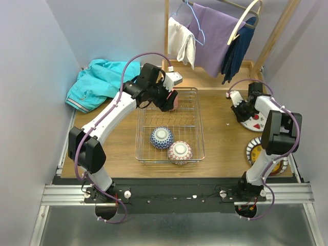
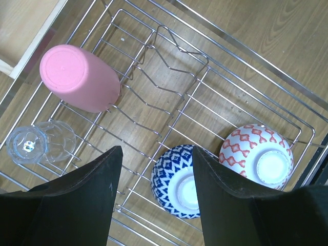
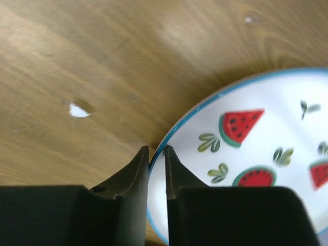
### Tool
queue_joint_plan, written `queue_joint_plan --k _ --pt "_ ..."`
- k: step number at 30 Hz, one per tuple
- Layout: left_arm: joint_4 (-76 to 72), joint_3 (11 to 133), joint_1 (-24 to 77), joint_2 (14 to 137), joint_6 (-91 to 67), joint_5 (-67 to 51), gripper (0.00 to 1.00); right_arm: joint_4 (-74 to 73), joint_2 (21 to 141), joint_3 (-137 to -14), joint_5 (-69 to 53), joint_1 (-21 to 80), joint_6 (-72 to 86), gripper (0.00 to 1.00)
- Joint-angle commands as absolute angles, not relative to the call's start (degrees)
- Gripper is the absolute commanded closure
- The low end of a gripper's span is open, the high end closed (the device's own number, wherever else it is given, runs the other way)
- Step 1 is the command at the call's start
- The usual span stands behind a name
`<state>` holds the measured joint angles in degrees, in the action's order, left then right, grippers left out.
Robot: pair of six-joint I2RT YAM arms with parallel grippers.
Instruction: Load the mixed dishes into the dish rack
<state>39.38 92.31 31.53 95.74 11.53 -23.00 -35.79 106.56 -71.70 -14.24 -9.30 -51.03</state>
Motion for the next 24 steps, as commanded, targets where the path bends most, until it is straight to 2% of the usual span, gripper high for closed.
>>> queue_joint_plan --k 1,5,13,21,24 --pt "38.06 90.97 31.73 94.31 11.95 -21.97 0.35 -41.21 103.45 -65.92 -15.64 -3.35 -50.45 0.8" --pt "37.88 90.18 31.73 93.87 12.22 -21.53 0.35 -42.45 101.08 -63.55 -17.66 4.11 -47.73 0.81" --pt "37.18 87.63 31.82 91.41 13.36 -20.04 0.34 -44.64 99.06 -61.08 -21.88 10.19 -42.9 0.82" --pt "37.27 86.13 31.73 89.82 14.06 -19.25 0.34 -52.73 97.47 -64.85 -31.1 12.39 -41.66 0.71" --pt "37.44 86.48 31.73 89.91 14.15 -19.34 0.34 -52.65 97.21 -66.7 -29.63 12.39 -37.72 0.62"
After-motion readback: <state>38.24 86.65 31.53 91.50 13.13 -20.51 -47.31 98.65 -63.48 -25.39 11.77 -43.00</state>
